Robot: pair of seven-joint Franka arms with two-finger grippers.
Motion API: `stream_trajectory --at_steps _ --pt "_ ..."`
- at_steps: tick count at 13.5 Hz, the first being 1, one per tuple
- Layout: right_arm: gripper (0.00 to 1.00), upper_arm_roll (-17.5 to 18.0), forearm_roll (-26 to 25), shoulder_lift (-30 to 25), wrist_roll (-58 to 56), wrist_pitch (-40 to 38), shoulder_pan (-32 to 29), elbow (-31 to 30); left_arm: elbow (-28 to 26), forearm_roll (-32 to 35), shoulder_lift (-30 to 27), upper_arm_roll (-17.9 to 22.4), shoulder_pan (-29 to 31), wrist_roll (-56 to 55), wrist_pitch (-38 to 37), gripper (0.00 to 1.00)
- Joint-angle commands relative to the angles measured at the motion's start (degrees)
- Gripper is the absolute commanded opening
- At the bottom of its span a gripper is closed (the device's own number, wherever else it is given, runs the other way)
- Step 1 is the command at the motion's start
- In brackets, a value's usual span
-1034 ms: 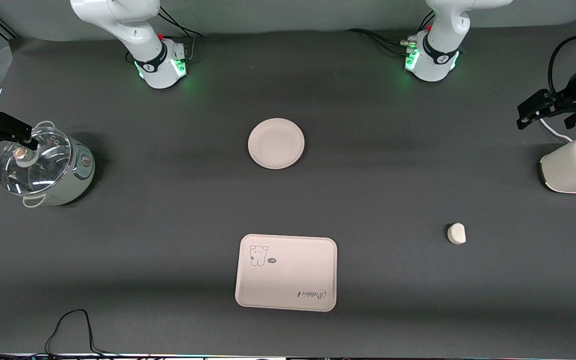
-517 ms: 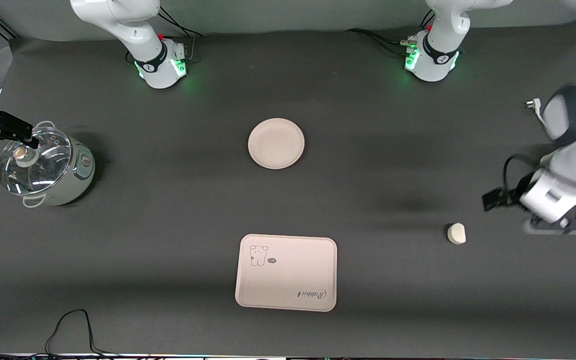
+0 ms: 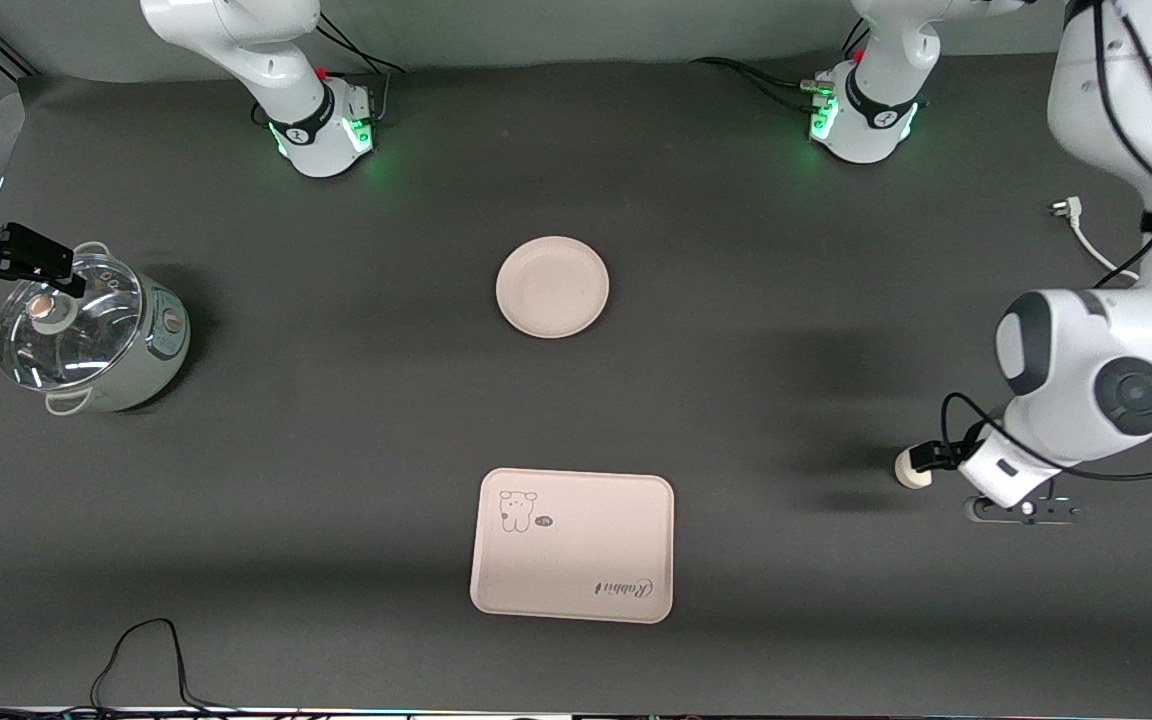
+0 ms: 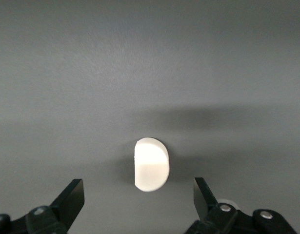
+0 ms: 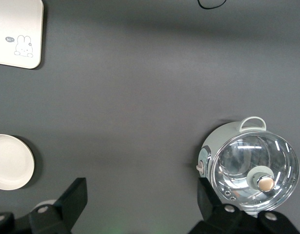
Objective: Place bun in plate and plate on tray
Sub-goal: 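Close the left gripper on the white bun and lift it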
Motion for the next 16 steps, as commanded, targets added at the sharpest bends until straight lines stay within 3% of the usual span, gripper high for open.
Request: stream_trajectory --at_steps 1,2,3,5,7,8,9,10,12,14,15,16 --pt "1.00 -0.2 0.8 0.6 -1.1 -0.3 0.4 1.0 1.4 2.4 2.7 0.3 -0.3 0.8 0.9 1.00" --pt "1.00 -0.2 0.8 0.7 -1.1 -0.3 1.2 1.0 1.4 2.5 3.1 0.3 -0.3 0.9 0.9 1.00" --pt "1.00 -0.2 0.5 0.9 -1.1 -0.3 2.0 1.0 1.4 2.5 3.1 0.3 -0.4 0.8 1.0 0.90" --pt "1.00 -0.2 0.7 1.1 -1.1 -0.3 2.1 1.0 1.4 2.5 3.2 0.3 -0.4 0.8 1.0 0.53" --pt "0.97 -0.2 0.9 1.7 -1.1 -0.3 2.1 1.0 1.3 2.5 3.2 0.3 -0.4 0.8 1.0 0.34" --pt "0.78 -0.2 0.8 1.8 -1.1 -0.2 2.1 1.2 1.3 2.5 3.2 0.3 -0.3 0.8 0.9 0.29" --pt "0.32 -0.2 0.9 1.8 -1.1 -0.1 2.1 1.1 1.3 2.5 3.2 0.3 -0.2 0.8 1.0 0.26" --pt "0.00 -0.2 1.0 1.8 -1.0 0.2 2.1 1.0 1.3 2.6 3.2 0.3 -0.2 0.8 1.0 0.26" --pt "0.00 -0.2 1.0 1.7 1.7 0.0 2.2 1.0 1.3 2.5 3.2 0.3 -0.4 0.8 1.1 0.30" --pt "0.00 -0.2 1.0 1.8 2.1 0.0 2.2 0.9 1.3 2.6 4.3 0.3 -0.6 0.8 3.2 1.00" --pt "0.00 -0.2 1.0 1.8 2.3 0.0 2.4 1.0 1.1 2.6 4.7 0.3 -0.6 0.8 4.1 1.00" --pt "0.39 -0.2 1.0 1.8 2.4 0.0 3.0 0.9 0.6 2.6 5.0 0.3 -0.6 0.8 4.9 1.00"
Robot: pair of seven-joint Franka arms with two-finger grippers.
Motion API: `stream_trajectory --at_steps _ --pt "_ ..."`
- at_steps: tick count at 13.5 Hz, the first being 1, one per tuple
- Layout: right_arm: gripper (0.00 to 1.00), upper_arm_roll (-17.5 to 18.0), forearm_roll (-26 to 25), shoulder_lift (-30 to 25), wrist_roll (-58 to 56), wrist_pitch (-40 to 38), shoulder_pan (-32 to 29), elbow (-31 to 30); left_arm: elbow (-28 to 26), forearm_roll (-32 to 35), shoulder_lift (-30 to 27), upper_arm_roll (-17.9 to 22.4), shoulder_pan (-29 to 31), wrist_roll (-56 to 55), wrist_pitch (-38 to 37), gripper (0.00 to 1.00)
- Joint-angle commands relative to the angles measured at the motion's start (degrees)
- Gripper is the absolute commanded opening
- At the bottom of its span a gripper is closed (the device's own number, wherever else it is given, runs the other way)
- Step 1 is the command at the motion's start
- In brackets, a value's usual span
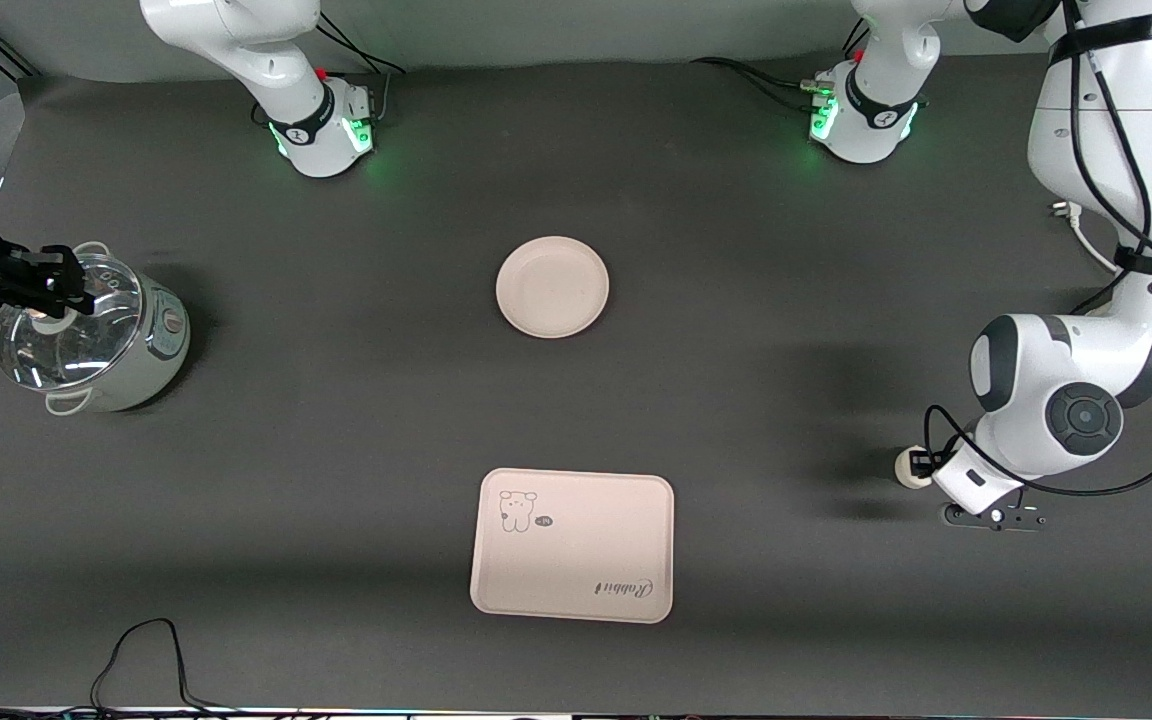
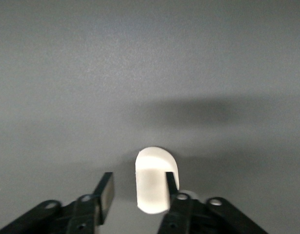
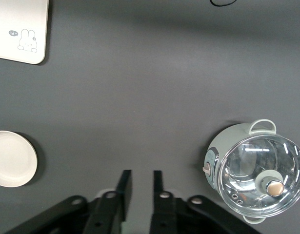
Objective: Place bun in plate and plate on tray
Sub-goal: 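Close the left gripper on the white bun and lift it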
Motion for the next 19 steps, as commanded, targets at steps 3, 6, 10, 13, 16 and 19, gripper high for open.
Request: stream_trajectory --at_steps 3,6,10,13,16,19 --pt "1.00 -0.5 0.7 0.5 1.4 -0.1 1.2 0.9 -3.9 0.6 2.3 0.4 0.0 0.7 8.6 1.00" --pt "1.00 -0.6 0.7 0.5 1.4 -0.1 1.3 0.8 -5.9 0.5 2.3 0.4 0.3 0.5 11.4 0.37" --pt "1.00 -0.5 0.7 0.9 1.3 -0.1 1.3 0.7 -5.9 0.5 2.3 0.4 0.2 0.3 10.8 0.00" --pt "1.00 -0.6 0.7 1.1 1.3 0.0 1.3 0.6 -5.5 0.1 1.3 0.3 0.1 -0.4 9.1 0.00" --pt "1.00 -0.5 0.7 1.5 1.3 0.0 1.4 0.5 -5.6 -0.3 -2.2 -0.5 -1.3 -4.6 5.5 0.00" --pt "1.00 -0.5 0.7 1.5 1.4 -0.2 1.5 0.4 -4.5 -0.3 -11.8 -5.1 -5.2 -20.3 -9.4 0.00"
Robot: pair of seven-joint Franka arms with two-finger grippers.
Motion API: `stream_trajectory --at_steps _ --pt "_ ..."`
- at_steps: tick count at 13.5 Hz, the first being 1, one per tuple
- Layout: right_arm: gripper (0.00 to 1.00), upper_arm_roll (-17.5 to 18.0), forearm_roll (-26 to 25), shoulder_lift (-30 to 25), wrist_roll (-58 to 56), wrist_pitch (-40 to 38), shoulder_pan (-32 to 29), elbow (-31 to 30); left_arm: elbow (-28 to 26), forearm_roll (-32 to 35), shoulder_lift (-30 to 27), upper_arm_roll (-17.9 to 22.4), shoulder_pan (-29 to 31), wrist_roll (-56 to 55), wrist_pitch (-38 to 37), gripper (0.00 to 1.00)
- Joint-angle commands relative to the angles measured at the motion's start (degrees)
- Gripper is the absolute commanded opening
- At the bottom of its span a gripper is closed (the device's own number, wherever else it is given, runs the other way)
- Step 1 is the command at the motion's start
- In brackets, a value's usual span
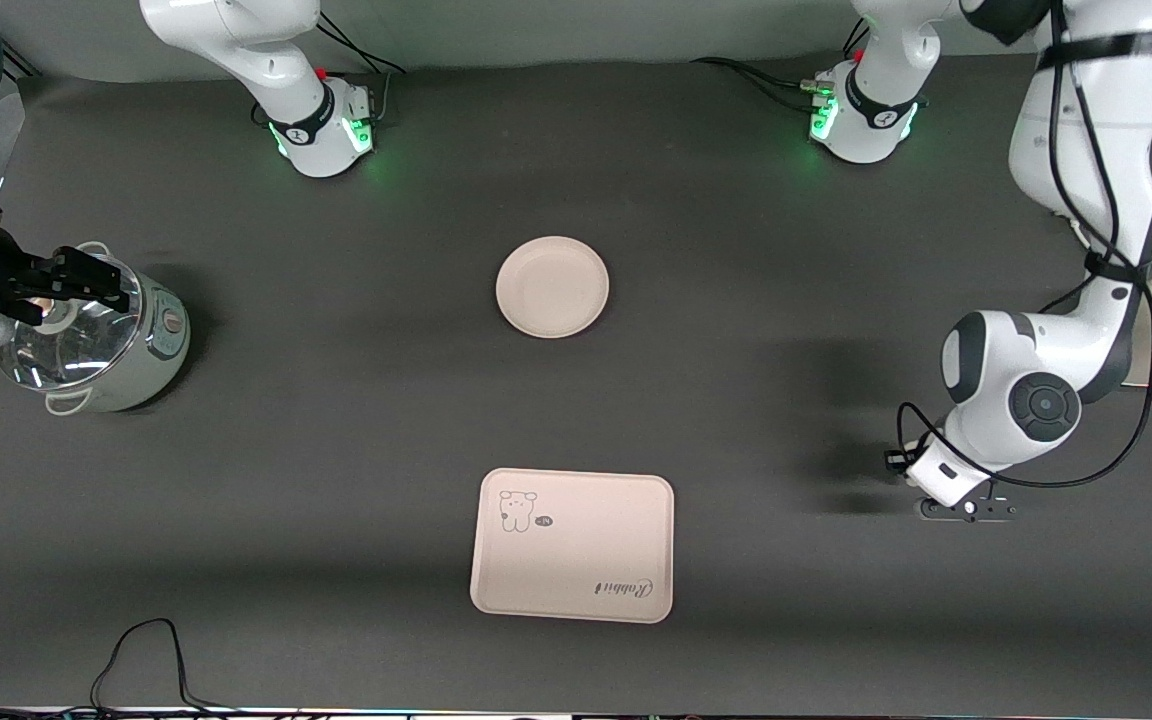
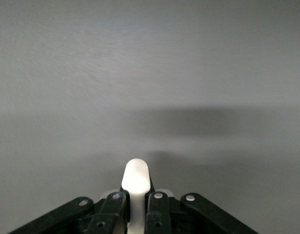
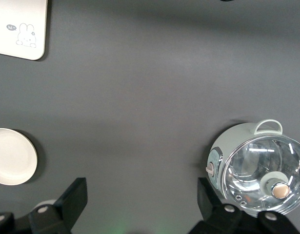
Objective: Place bun in plate and plate on tray
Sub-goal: 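Close the left gripper on the white bun and lift it, then carry the bun over the plate while the right gripper moves toward it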
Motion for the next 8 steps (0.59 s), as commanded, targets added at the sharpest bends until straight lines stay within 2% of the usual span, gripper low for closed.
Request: stream_trajectory --at_steps 1,3,6,8 --pt "1.00 -0.5 0.8 0.3 1.1 -0.1 0.8 0.4 0.1 0.0 -11.6 -4.2 -5.0 -15.7 -15.2 0.00" --pt "1.00 -0.5 0.9 2.0 1.2 0.2 2.7 0.4 1.7 -0.6 -15.4 -11.1 -6.0 -25.9 -23.7 0.00" --pt "1.00 -0.5 1.6 4.3 3.4 2.2 5.4 0.4 1.7 -1.1 -15.2 -21.9 -7.2 -41.3 -23.3 0.00" --pt "1.00 -0.5 5.2 6.3 4.7 2.4 5.7 -0.7 1.2 -0.8 -13.5 -23.1 -12.5 -48.1 -19.5 0.00"
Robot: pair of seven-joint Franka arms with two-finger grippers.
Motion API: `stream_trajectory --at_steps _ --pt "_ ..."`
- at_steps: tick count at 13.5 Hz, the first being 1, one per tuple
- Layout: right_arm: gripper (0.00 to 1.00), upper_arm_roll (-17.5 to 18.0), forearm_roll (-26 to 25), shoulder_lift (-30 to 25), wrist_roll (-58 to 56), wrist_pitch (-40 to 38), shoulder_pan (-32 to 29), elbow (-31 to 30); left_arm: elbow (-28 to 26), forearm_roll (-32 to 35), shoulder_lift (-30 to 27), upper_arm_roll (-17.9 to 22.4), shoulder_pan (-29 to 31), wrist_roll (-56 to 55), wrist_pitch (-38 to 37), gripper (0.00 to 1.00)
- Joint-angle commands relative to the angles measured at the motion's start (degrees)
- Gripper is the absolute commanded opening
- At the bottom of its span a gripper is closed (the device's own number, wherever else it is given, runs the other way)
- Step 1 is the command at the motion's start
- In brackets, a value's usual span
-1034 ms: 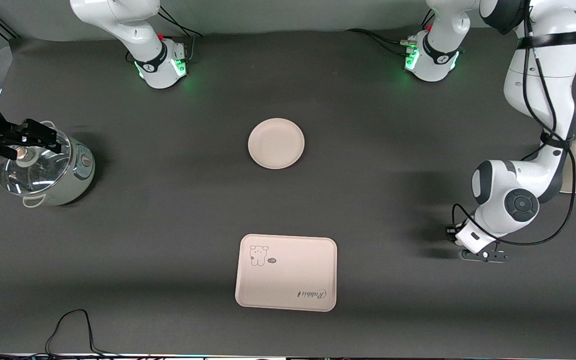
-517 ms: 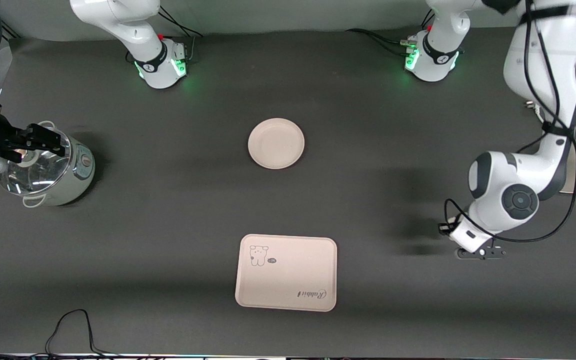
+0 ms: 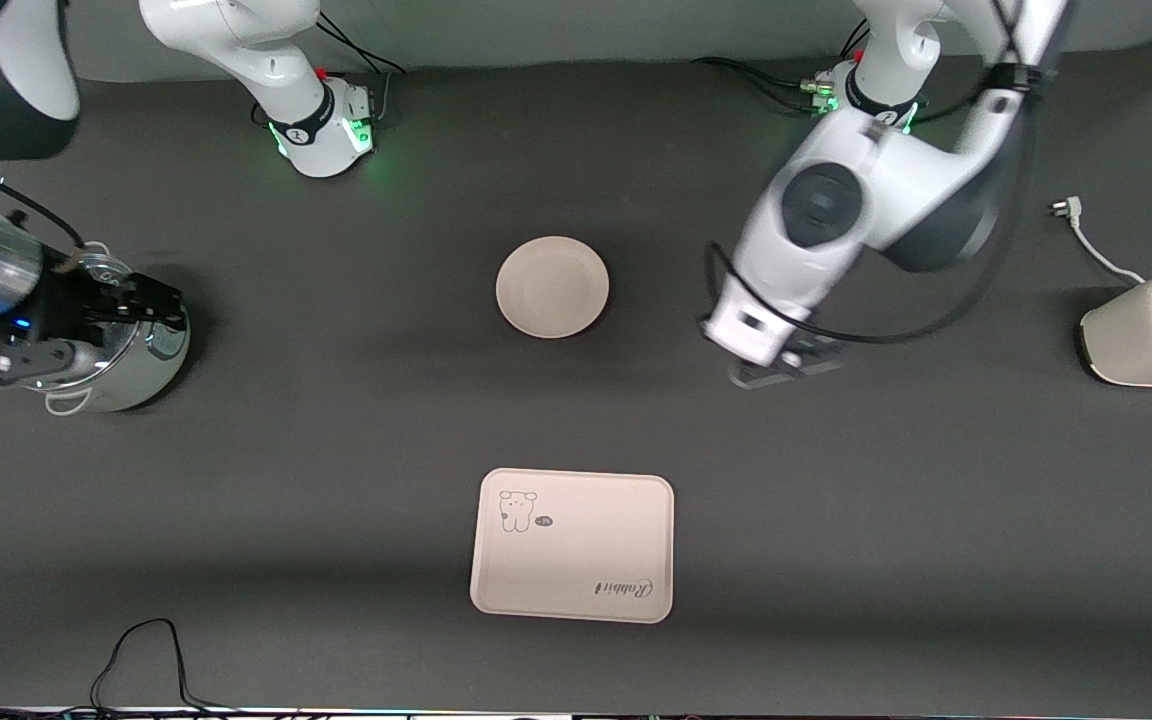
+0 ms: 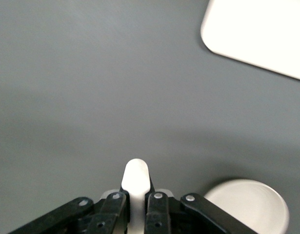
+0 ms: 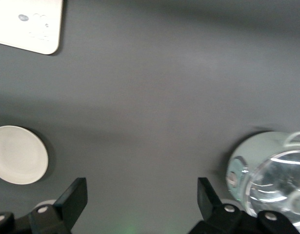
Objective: Place bun in plate and plate on tray
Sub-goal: 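Carry the bun over the plate while the right gripper moves toward it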
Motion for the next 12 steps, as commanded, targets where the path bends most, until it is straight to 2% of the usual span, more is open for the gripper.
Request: stream_trajectory --at_steps 1,5,8,12 --pt "1.00 -0.6 4.7 2.0 1.8 2.0 0.7 -2.5 -0.6 0.4 3.7 -0.2 -6.2 -8.7 4.6 0.00" --pt "1.00 -0.6 5.9 0.0 1.8 10.1 0.8 -15.0 -0.7 2.2 13.3 0.2 -15.1 -13.3 10.4 0.00" --pt "1.00 -0.6 5.9 -0.2 1.7 14.4 0.8 -20.7 -0.4 12.1 20.6 0.9 -18.9 -24.8 19.7 0.00" --pt "1.00 -0.6 5.9 -0.4 1.2 19.0 1.0 -26.2 -0.4 12.9 21.2 0.8 -21.6 -26.7 20.1 0.00"
